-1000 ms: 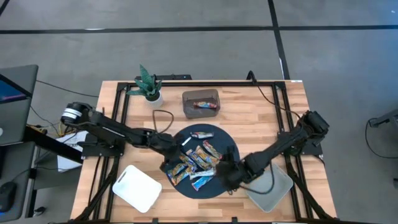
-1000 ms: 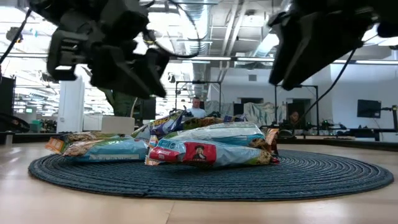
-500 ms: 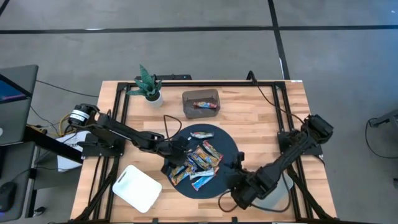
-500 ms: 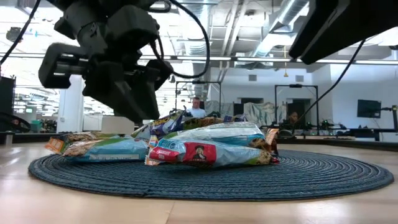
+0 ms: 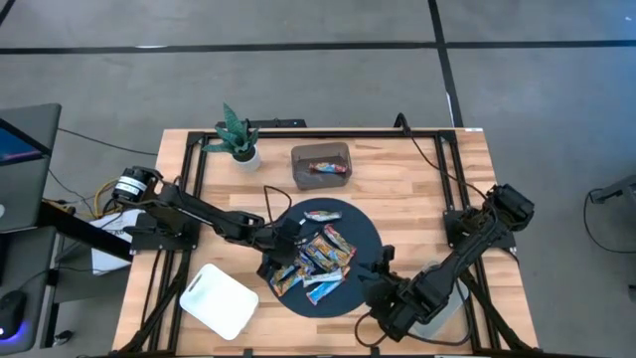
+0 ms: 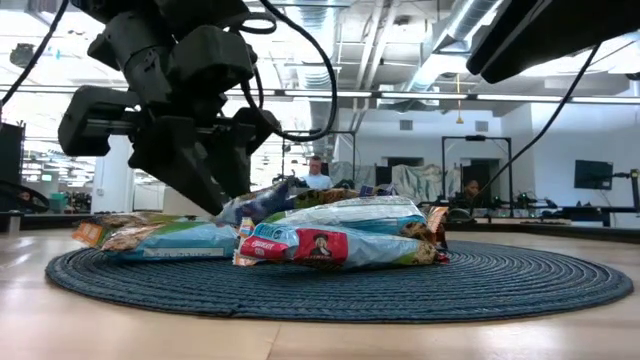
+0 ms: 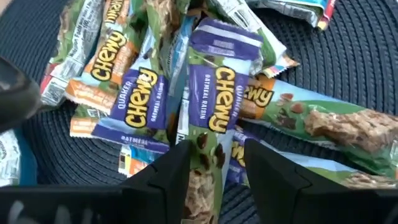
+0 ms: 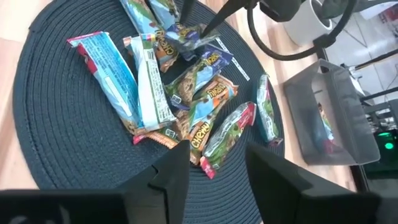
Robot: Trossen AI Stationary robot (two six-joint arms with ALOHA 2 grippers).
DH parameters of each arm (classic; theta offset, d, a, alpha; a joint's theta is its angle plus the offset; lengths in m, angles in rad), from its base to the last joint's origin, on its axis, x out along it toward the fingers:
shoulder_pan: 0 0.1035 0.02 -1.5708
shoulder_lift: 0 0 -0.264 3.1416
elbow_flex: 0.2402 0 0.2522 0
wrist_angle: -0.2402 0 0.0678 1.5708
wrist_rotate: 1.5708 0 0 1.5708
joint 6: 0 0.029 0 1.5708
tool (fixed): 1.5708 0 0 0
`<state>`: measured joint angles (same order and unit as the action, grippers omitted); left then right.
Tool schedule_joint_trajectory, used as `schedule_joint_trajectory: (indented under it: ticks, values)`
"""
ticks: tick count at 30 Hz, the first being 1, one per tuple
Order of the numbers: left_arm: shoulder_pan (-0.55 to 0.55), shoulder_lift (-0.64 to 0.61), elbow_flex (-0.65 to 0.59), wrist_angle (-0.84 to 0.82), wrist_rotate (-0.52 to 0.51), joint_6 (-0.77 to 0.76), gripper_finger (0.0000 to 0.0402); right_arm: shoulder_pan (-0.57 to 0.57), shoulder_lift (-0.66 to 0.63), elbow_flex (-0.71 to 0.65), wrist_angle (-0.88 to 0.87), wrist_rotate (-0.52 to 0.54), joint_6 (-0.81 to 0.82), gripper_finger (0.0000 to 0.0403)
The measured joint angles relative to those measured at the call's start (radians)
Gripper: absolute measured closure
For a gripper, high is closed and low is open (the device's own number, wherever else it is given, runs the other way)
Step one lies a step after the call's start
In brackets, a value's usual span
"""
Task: Pick and place Granola Bars by type
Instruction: Put the blue granola bar into the white bin
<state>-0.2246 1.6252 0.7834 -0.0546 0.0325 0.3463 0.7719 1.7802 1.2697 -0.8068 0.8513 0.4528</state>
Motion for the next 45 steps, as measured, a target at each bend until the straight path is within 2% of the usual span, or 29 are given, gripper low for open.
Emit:
schedule_joint_trajectory:
  ticks: [10,18,24,29,33,39,45]
  values:
    - [0.012,0.033,0.000,0.005,-0.031,-0.017,0.0266,0.000,0.000,-0.055,0.035,0.003,0.020,0.0264]
    - [0.012,0.032,0.005,-0.003,-0.073,-0.016,0.0339,0.000,0.000,-0.063,0.037,0.005,0.038,0.0265]
    - [0.001,0.029,0.066,-0.077,-0.096,-0.015,0.0384,0.000,0.000,-0.063,0.037,0.007,0.038,0.0268]
    - [-0.034,0.029,0.157,-0.258,-0.167,-0.047,0.0385,-0.002,0.000,-0.063,0.036,0.012,0.038,0.0270]
    - [-0.091,0.029,0.256,-0.493,-0.216,-0.142,0.0383,-0.003,0.000,-0.063,0.031,0.012,0.038,0.0269]
    - [-0.231,0.028,0.369,-0.839,-0.230,-0.434,0.0388,-0.003,0.000,-0.063,0.025,0.019,0.037,0.0270]
    - [-0.414,0.028,0.442,-1.045,-0.311,-0.727,0.0384,-0.019,0.000,-0.063,0.021,0.042,0.024,0.0270]
